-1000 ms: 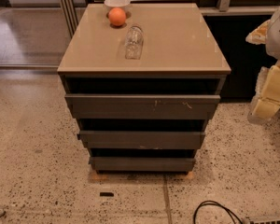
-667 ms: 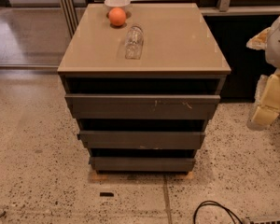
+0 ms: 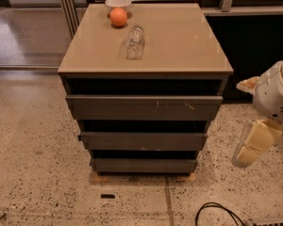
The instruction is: Open middle drawer
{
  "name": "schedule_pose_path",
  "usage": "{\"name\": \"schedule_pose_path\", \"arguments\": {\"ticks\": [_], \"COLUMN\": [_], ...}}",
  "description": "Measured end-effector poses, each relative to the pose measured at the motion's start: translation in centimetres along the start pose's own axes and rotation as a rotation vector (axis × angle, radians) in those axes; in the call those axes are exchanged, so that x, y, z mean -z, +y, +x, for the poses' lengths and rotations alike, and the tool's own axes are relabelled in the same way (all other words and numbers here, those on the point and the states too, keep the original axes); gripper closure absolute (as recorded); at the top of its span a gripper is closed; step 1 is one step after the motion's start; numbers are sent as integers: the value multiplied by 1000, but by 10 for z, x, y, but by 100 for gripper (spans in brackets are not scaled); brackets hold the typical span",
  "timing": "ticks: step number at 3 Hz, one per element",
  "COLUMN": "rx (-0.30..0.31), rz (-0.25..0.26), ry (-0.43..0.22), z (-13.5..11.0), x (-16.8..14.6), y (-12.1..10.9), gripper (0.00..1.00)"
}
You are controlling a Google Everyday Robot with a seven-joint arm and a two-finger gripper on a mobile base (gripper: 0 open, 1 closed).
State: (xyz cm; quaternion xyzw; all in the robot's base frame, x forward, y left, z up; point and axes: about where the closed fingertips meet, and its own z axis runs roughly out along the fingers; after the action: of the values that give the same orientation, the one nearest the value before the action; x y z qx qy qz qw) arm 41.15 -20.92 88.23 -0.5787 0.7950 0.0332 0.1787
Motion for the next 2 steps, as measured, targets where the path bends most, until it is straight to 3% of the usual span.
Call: {"name": "schedule_pose_path", "arguments": {"ticks": [1, 2], "rx": [-65, -67], "rz": [-82, -74], "ry": [-61, -71], "z": [1, 0], "x": [-49, -51], "y": [28, 30], "gripper": [0, 0]}}
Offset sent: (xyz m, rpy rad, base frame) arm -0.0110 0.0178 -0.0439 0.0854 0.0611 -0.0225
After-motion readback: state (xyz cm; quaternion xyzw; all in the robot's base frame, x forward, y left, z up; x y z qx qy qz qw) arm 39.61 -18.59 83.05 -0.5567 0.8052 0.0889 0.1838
